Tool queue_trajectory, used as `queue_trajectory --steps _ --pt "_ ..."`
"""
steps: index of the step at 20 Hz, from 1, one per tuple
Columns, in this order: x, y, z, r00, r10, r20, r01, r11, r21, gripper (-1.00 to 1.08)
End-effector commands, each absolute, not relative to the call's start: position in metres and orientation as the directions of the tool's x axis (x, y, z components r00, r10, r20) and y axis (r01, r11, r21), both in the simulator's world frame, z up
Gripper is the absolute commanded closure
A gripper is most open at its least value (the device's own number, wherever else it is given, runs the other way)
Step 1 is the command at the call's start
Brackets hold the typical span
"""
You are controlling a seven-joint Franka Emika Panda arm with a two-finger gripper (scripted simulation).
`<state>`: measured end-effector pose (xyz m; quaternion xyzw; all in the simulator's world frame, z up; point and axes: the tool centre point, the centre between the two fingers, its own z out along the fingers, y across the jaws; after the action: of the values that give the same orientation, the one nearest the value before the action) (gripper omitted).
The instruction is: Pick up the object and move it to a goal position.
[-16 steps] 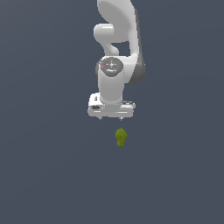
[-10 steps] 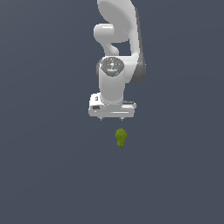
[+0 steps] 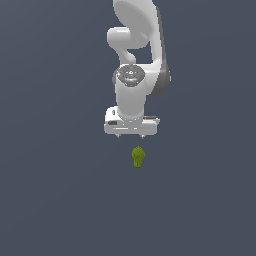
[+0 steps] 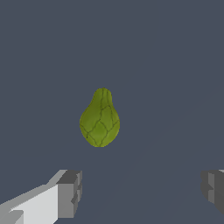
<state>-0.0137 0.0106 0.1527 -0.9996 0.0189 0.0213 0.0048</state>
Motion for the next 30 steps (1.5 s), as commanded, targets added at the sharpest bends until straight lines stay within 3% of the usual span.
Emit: queue_trajectory --steps 1,30 --pt "-0.014 0.011 0.152 0.998 -0.040 -0.043 -0.041 -0.999 -0.009 -0.92" --pt "0.018 0.043 0.095 0.897 -0.443 -0.003 -0.443 -0.897 0.000 -0.92"
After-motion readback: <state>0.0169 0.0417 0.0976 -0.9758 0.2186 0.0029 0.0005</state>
